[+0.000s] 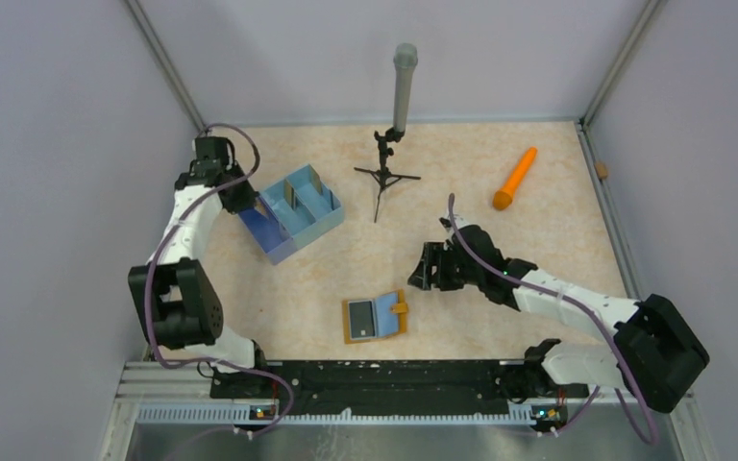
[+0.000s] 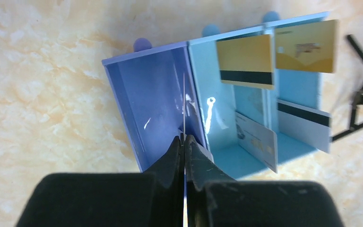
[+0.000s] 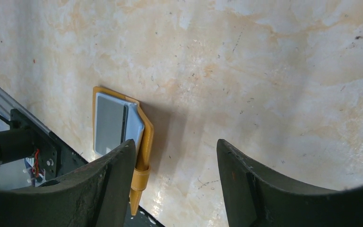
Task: Put the credit cards into the card holder
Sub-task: Pick up the credit card from the storage box, then insert the credit card into the card holder.
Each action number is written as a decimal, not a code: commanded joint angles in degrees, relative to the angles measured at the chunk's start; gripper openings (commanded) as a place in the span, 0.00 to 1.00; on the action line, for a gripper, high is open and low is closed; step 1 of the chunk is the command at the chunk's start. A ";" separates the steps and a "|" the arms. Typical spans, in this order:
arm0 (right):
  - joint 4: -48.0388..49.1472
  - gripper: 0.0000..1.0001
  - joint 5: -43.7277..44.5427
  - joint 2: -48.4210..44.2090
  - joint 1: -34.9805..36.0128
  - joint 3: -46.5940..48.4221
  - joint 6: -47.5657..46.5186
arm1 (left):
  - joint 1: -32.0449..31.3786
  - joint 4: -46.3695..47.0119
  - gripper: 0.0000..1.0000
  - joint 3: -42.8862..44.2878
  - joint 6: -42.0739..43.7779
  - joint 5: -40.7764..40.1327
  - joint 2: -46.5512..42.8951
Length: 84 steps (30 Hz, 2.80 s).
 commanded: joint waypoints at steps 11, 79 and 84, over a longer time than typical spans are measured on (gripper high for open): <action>1.17 0.77 -10.54 -12.65 -4.89 3.98 -11.91 | -10.56 -2.31 0.00 -0.53 10.25 24.06 -21.65; 65.68 0.00 -18.72 -12.45 1.83 -15.88 17.27 | -42.25 79.49 0.32 -45.19 -36.60 39.56 -33.91; 64.48 0.00 -20.19 -10.65 1.83 -14.78 17.12 | -42.60 80.39 0.22 -45.64 -37.68 40.97 -33.30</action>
